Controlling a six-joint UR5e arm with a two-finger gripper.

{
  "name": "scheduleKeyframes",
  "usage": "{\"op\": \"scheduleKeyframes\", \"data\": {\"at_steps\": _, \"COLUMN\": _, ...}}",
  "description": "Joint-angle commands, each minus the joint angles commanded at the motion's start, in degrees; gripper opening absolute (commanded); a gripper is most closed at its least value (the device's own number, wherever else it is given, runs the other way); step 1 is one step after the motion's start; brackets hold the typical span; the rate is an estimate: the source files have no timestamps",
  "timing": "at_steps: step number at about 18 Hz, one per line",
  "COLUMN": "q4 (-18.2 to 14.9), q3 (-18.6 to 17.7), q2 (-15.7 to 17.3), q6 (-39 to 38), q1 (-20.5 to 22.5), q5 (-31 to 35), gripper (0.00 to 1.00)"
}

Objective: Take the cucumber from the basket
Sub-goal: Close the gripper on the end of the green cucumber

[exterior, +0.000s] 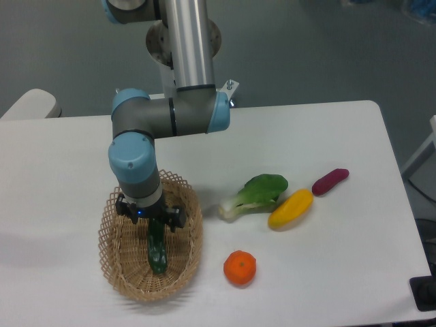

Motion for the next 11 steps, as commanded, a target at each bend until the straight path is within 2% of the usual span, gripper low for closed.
{"op": "scheduleKeyframes", "data": {"at_steps": 5, "q4": 0.0, "q3": -0.09, "q2": -0.62, "q6": -0.26, "q1": -0.35, "q5": 0.0, "gripper": 1.0}}
{"op": "scheduleKeyframes", "data": {"at_steps": 7, "q4": 0.0, "q3": 0.0, "q2": -0.53, "q6": -0.26, "q1": -0.35, "q5": -0.08, "gripper": 0.96}}
{"op": "scheduleKeyframes", "data": {"at_steps": 11, "q4": -0.09, "q3": 0.09, "q2": -0.44, "q6": -0.18, "q1": -0.35, "q5": -0.08, "gripper": 0.65}}
